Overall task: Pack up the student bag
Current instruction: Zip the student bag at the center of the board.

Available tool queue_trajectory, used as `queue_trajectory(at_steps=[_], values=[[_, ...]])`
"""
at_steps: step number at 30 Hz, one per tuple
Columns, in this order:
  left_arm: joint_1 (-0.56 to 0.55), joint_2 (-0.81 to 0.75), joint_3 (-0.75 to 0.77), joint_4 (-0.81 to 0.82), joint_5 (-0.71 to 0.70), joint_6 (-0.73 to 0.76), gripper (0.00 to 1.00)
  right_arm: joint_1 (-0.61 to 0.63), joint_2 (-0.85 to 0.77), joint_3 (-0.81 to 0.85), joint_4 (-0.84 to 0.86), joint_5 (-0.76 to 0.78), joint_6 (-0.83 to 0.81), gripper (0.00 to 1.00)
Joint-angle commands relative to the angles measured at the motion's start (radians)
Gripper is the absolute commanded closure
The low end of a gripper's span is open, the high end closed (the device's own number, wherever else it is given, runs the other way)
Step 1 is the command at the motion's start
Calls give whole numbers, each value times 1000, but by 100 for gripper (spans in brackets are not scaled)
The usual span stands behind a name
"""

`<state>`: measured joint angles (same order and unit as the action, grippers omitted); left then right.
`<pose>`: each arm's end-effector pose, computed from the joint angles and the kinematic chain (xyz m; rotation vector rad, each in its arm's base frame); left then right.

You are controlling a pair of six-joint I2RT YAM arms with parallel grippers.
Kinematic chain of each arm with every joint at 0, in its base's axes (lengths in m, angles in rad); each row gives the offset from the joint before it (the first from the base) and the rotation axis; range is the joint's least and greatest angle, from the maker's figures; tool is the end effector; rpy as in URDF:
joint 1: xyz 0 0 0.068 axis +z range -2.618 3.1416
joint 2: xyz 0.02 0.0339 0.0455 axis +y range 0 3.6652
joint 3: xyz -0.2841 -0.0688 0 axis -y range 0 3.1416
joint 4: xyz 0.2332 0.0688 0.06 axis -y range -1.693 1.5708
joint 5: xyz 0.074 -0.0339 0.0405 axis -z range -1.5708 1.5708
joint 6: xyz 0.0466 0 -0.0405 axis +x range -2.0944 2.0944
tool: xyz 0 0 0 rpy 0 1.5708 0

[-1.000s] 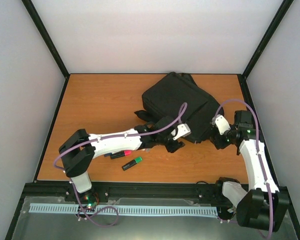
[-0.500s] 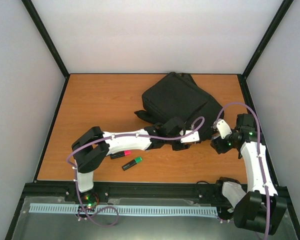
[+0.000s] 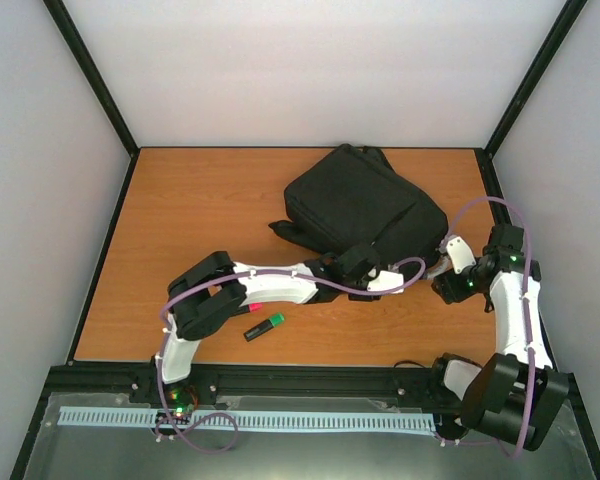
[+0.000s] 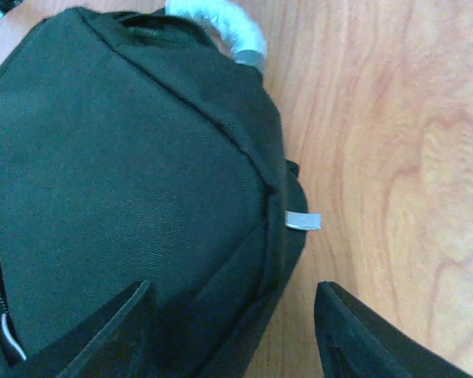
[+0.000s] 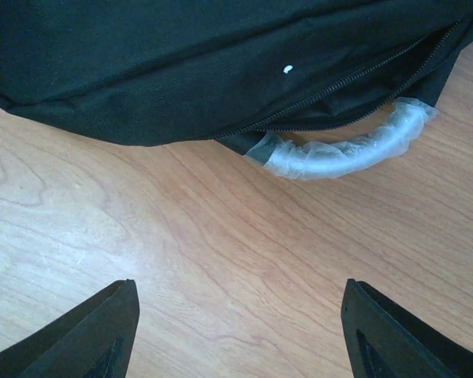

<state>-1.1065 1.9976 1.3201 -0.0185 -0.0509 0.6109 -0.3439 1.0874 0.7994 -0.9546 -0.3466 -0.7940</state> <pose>0.2034 -0.4008 0.1954 1.7036 1.5062 -0.2047 0.1622 -0.0413 0.2448 -0.6732 2.5927 0.1560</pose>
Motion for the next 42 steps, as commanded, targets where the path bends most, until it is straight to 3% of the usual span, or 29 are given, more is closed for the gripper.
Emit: queue_trajectory(at_steps=[1,8,10,17,24,29,42], values=[[-7,64,71,111,-124,90,48,-20,6,7,-8,-26,-41,28],[12,83,152,83,-64,-35,91,-21,-16,-43,20,-53,-93,31],[25,87,165,85,-30,-92,98,-21,-27,-65,24,-85,-129,33],[75,98,224,72,143,-336,99,-21,-9,-116,101,-181,-157,36],[103,141,263,65,226,-479,99,0,101,-122,251,-298,-80,44],[120,154,257,93,242,-555,99,41,197,-82,314,-294,-41,45],[129,161,286,95,258,-664,99,160,239,-104,478,-244,47,43]])
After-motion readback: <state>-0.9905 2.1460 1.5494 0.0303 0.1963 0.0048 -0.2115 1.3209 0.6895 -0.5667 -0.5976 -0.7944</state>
